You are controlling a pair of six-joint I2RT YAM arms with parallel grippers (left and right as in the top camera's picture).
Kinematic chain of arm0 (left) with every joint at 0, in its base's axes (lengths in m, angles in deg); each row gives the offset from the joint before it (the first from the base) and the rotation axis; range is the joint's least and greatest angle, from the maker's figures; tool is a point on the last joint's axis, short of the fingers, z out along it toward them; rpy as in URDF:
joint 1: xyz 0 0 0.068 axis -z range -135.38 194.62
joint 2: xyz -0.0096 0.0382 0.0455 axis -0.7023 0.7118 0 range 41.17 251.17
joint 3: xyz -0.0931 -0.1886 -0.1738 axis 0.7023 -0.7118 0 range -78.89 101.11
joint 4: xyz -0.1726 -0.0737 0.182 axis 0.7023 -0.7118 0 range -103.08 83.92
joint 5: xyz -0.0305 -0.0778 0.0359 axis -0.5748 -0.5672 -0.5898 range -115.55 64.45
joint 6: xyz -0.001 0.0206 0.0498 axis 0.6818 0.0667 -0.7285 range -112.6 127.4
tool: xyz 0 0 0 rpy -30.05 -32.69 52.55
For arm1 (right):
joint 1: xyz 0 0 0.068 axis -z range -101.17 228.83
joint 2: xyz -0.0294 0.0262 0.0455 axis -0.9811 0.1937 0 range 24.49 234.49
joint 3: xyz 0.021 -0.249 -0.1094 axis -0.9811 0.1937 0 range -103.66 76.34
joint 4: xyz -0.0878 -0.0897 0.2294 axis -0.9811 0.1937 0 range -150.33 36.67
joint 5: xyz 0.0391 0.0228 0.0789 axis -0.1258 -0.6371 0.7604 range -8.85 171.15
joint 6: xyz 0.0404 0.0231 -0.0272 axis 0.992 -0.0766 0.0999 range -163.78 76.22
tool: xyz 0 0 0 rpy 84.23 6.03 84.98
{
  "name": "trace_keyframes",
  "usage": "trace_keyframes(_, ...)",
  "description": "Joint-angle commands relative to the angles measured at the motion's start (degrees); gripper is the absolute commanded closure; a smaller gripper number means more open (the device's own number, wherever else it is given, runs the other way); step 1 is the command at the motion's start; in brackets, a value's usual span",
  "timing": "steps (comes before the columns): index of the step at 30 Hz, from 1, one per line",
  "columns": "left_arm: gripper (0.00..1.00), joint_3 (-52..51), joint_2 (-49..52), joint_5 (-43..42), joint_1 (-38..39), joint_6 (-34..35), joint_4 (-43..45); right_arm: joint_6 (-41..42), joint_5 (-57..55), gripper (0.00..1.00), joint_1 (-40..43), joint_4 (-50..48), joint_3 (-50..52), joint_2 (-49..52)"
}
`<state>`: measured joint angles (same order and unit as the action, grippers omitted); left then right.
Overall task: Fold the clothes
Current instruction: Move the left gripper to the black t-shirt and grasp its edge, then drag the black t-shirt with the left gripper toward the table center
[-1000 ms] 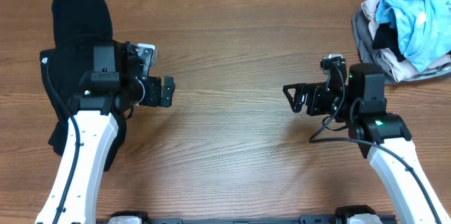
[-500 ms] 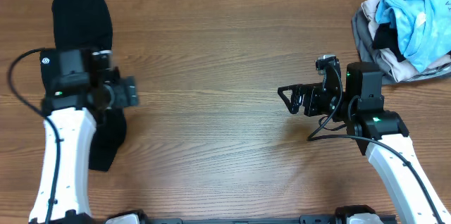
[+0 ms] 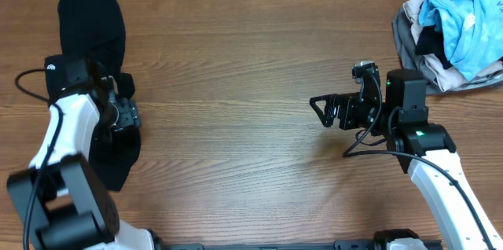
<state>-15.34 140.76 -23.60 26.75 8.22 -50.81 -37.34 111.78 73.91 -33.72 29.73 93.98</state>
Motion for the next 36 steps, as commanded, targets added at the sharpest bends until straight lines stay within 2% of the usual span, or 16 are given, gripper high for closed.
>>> trace_keyframes(1,0.31,1.1,3.7,-0.1,-0.1,-0.9,0.8,0.2,-1.2,0.0,-0.2,0.2,-1.4,-0.2)
trace_keyframes(4,0.42,1.1,5.2,-0.2,-0.1,-0.8,1.2,0.2,-1.2,0.0,-0.2,0.2,-1.4,-0.2)
trace_keyframes(5,0.49,1.1,5.3,-0.2,-0.1,-0.8,1.4,0.2,-1.2,0.0,-0.2,0.2,-1.4,-0.2)
trace_keyframes(6,0.75,1.1,5.3,-0.6,0.0,-0.5,1.8,0.2,-1.5,0.0,-0.2,0.2,-1.4,-0.1)
trace_keyframes(7,0.92,1.1,5.3,-0.9,0.0,0.1,2.1,0.2,-1.7,0.0,-0.2,0.2,-1.4,-0.1)
trace_keyframes(10,0.96,1.1,5.3,-3.3,0.0,0.7,3.4,0.2,-1.9,0.01,-0.2,0.4,-1.4,0.0)
trace_keyframes(14,0.96,1.1,5.3,-6.3,1.0,0.7,4.8,0.2,-1.9,0.04,-0.2,1.0,-1.4,0.0)
trace_keyframes(23,0.96,1.4,5.3,-6.1,6.9,0.0,7.3,0.5,-2.1,0.12,-0.2,1.4,-1.4,0.0)
trace_keyframes(32,0.96,10.5,5.3,-6.2,18.4,0.1,2.3,1.1,-2.1,0.13,-0.2,1.4,-1.4,0.0)
trace_keyframes(36,0.96,15.8,5.3,-10.0,25.5,1.0,2.5,1.1,-2.1,0.17,-0.2,1.6,-1.4,0.0)
